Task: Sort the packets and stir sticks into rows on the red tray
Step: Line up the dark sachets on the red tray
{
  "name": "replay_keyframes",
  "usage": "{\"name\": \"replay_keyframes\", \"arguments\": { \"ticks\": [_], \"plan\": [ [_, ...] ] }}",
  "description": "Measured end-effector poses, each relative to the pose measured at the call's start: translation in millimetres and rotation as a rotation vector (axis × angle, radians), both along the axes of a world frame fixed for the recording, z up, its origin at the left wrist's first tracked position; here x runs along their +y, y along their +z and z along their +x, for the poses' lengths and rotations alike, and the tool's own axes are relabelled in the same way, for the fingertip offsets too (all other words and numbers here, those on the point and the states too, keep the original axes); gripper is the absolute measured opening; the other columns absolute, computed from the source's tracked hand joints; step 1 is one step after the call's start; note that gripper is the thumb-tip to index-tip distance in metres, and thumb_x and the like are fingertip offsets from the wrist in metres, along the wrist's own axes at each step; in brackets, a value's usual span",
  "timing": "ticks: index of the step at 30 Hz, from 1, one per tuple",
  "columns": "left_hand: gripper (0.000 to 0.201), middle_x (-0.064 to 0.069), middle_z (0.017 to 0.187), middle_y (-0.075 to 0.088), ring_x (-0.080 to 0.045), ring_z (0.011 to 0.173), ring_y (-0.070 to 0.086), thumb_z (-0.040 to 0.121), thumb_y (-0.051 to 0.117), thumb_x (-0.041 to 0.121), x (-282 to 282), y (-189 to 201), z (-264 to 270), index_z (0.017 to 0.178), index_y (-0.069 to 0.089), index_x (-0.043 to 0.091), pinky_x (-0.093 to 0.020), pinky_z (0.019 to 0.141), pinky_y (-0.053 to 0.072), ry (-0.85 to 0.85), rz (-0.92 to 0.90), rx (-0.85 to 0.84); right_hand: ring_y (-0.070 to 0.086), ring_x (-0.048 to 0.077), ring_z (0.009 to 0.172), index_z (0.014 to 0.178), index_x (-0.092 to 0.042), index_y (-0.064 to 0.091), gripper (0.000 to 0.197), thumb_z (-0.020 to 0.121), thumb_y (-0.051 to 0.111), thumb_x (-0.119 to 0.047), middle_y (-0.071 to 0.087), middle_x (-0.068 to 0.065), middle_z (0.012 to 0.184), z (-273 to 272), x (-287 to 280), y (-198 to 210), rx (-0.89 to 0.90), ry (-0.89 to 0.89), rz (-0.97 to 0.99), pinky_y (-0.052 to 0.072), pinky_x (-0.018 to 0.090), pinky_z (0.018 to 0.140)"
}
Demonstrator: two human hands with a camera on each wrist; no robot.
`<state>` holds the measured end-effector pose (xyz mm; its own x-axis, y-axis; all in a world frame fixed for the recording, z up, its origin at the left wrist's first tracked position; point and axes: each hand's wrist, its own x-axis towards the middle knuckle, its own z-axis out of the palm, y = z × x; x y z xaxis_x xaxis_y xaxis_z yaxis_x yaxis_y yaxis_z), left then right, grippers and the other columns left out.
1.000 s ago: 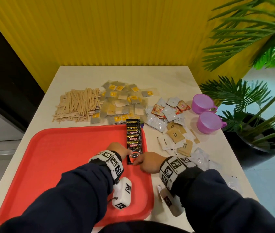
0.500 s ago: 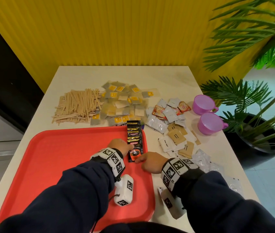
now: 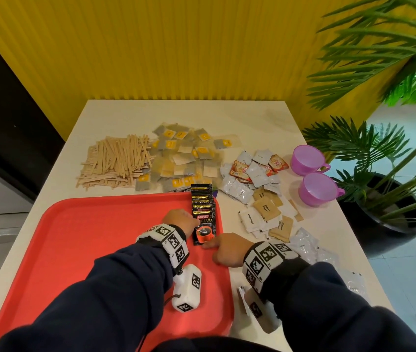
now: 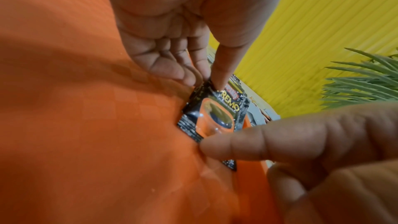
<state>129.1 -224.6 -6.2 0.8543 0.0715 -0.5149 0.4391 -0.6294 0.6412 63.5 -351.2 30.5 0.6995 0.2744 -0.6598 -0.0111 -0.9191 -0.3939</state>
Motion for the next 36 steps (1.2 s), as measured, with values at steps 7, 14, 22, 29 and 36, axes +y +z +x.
{"name": "replay_keyframes", "arguments": {
  "ticks": [7, 14, 22, 29, 36],
  "plan": [
    [0.014, -0.016, 0.101, 0.068, -0.031, 0.095, 0.063, 0.081, 0.07, 0.018, 1.9, -2.1, -1.8, 0.086, 0.064, 0.007, -0.031, 0.079, 0.048, 0.009, -0.009, -0.004, 0.04, 0.02, 0.131, 0.135, -0.024, 0.049, 0.05, 0.088, 0.046, -0.007, 0.042, 0.004, 0.145, -1.6, -2.0, -1.9, 0.016, -0.033, 0.045, 0.032, 0.024, 0.104],
    [0.051, -0.007, 0.1, 0.054, -0.019, 0.085, 0.052, 0.075, 0.07, 0.004, -0.1, 0.0, -4.7, 0.12, 0.048, 0.015, -0.025, 0.073, 0.037, -0.024, -0.084, -0.163, 0.041, 0.019, 0.13, 0.134, -0.025, 0.051, 0.05, 0.088, 0.046, -0.008, 0.043, 0.002, 0.144, -4.5, -4.8, -6.5, 0.019, -0.069, 0.048, 0.031, 0.023, 0.104],
    [0.052, -0.012, 0.12, 0.045, -0.026, 0.104, 0.053, 0.081, 0.064, 0.009, -3.9, 4.9, 1.0, 0.129, 0.046, 0.019, -0.026, 0.086, 0.041, -0.251, 0.069, -0.17, 0.038, 0.02, 0.132, 0.138, -0.027, 0.046, 0.054, 0.088, 0.044, -0.008, 0.038, 0.003, 0.147, -5.5, -3.3, -6.3, 0.017, -0.052, 0.028, 0.03, 0.025, 0.106],
    [0.035, -0.003, 0.091, 0.052, -0.017, 0.081, 0.048, 0.088, 0.059, 0.01, -4.1, 3.0, 3.4, 0.122, 0.05, 0.012, -0.024, 0.072, 0.036, -0.192, 0.035, -0.189, 0.037, 0.019, 0.133, 0.138, -0.026, 0.045, 0.053, 0.088, 0.046, -0.008, 0.039, 0.002, 0.147, -5.0, -3.7, -6.2, 0.006, -0.046, 0.024, 0.03, 0.024, 0.106],
    [0.032, 0.005, 0.074, 0.046, -0.018, 0.08, 0.05, 0.088, 0.058, 0.009, -3.6, 4.4, 2.8, 0.119, 0.051, 0.011, -0.024, 0.071, 0.037, -0.133, 0.0, -0.197, 0.037, 0.019, 0.133, 0.137, -0.026, 0.047, 0.052, 0.088, 0.047, -0.009, 0.04, 0.002, 0.146, -4.0, -4.3, -7.0, 0.011, -0.06, 0.026, 0.029, 0.025, 0.107]
  ]
}}
